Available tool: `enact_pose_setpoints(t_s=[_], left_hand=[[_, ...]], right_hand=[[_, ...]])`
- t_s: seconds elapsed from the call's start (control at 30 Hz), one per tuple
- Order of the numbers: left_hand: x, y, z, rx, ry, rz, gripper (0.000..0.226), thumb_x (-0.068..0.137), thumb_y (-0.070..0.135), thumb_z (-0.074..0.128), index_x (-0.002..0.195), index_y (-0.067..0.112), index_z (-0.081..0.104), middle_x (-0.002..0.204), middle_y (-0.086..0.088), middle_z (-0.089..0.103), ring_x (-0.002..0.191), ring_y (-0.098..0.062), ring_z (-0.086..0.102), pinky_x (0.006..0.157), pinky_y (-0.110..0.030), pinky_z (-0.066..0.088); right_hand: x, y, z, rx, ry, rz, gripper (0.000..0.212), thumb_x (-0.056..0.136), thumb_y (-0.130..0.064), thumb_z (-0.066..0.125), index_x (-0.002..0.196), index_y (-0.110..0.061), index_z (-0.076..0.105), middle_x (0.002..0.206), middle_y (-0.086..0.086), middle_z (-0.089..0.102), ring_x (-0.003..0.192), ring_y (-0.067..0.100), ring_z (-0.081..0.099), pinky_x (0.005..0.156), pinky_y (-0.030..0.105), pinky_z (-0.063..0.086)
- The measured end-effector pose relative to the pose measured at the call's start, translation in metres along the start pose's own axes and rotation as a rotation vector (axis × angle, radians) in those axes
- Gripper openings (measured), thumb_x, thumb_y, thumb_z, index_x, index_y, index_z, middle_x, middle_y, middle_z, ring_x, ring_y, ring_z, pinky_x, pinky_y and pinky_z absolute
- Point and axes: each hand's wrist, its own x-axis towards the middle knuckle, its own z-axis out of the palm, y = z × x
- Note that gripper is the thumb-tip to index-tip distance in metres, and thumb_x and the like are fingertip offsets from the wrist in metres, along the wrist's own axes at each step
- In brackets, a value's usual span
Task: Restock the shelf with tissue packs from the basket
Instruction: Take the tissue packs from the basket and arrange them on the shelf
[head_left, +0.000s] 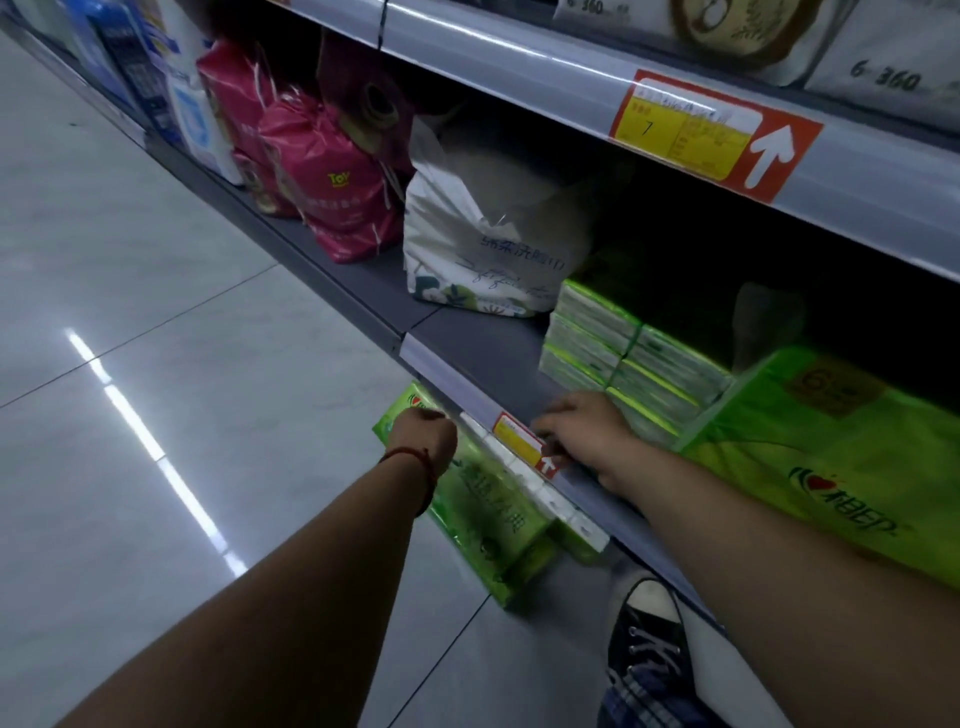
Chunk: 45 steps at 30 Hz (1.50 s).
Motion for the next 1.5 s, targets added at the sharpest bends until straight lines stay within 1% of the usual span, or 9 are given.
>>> enact_pose_setpoints(t_s=[0.13,0.2,0.4,0.6,0.87,1.0,1.23,1.4,1.5], left_hand=[[0.003,-0.041,-0.013,0.105,0.009,-0.194,0.046,0.094,0.011,0.060,0.134,-0.008,0.052,0.112,-0.022,0.057,0.096,-0.037,0.059,0.090,-0.047,0.057],[0.003,-0.056,-0.013,0.035,-0.019,-0.246,0.055,0.097,0.015,0.061,0.145,-0.003,0.042,0.127,-0.020,0.050,0.110,-0.042,0.057,0.090,-0.047,0.056],[0.008,-0.081,0.008,-0.298,-0.127,-0.347,0.045,0.098,0.009,0.067,0.136,-0.006,0.049,0.113,-0.024,0.061,0.110,-0.047,0.062,0.086,-0.051,0.056],[0.012,-0.088,0.010,-0.409,-0.156,-0.349,0.039,0.090,0.009,0.075,0.125,0.002,0.059,0.108,-0.021,0.065,0.099,-0.043,0.067,0.079,-0.054,0.061],[-0.002,-0.091,-0.028,-0.576,-0.167,-0.302,0.021,0.091,0.013,0.074,0.108,0.009,0.063,0.119,-0.022,0.064,0.103,-0.040,0.067,0.086,-0.058,0.060],[-0.026,-0.075,-0.064,-0.651,-0.179,-0.244,0.057,0.077,0.020,0.085,0.128,0.012,0.062,0.139,-0.020,0.057,0.121,-0.044,0.061,0.088,-0.060,0.060],[-0.102,-0.017,-0.135,-0.711,-0.163,0.015,0.029,0.089,0.016,0.076,0.115,0.006,0.065,0.122,-0.020,0.069,0.096,-0.038,0.074,0.080,-0.049,0.064],[-0.168,0.033,-0.170,-0.716,-0.223,0.211,0.028,0.093,0.011,0.071,0.119,0.004,0.066,0.121,-0.017,0.069,0.092,-0.037,0.077,0.079,-0.049,0.065],[-0.192,0.052,-0.179,-0.805,-0.202,0.298,0.028,0.095,0.011,0.070,0.122,0.004,0.065,0.114,-0.018,0.075,0.096,-0.037,0.077,0.075,-0.048,0.065]], right_hand=[[0.003,0.023,0.030,-0.317,-0.155,-0.078,0.012,0.085,-0.013,0.075,0.096,-0.018,0.074,0.110,0.016,0.075,0.098,0.031,0.072,0.090,0.050,0.059],[0.004,0.030,0.040,-0.499,-0.192,-0.111,0.043,0.087,-0.022,0.073,0.129,-0.016,0.066,0.134,0.010,0.065,0.118,0.028,0.064,0.100,0.039,0.054],[0.010,0.038,0.059,-0.579,-0.302,-0.036,0.075,0.090,-0.021,0.071,0.156,-0.016,0.037,0.154,0.008,0.048,0.129,0.028,0.056,0.095,0.029,0.050],[0.007,0.043,0.070,-0.382,-0.219,-0.031,0.063,0.092,-0.003,0.060,0.148,-0.027,0.049,0.132,0.003,0.063,0.089,0.018,0.059,0.056,0.018,0.043],[-0.004,0.024,0.070,0.016,-0.294,-0.030,0.065,0.085,0.014,0.067,0.135,-0.028,0.066,0.131,0.006,0.064,0.107,0.029,0.069,0.093,0.041,0.059],[-0.032,-0.007,0.061,0.113,-0.328,-0.077,0.060,0.087,0.013,0.067,0.133,-0.025,0.067,0.130,0.004,0.063,0.105,0.028,0.070,0.089,0.039,0.060],[-0.118,-0.077,0.021,0.227,-0.419,-0.188,0.055,0.088,0.013,0.068,0.130,-0.024,0.069,0.125,-0.001,0.063,0.098,0.026,0.072,0.064,0.030,0.061],[-0.172,-0.110,-0.008,0.410,-0.312,-0.272,0.043,0.081,-0.002,0.081,0.120,-0.019,0.071,0.125,0.004,0.070,0.100,0.024,0.074,0.071,0.030,0.058],[-0.194,-0.121,-0.019,0.569,-0.250,-0.258,0.018,0.084,-0.017,0.082,0.097,-0.013,0.070,0.096,0.014,0.073,0.078,0.024,0.067,0.059,0.028,0.053]])
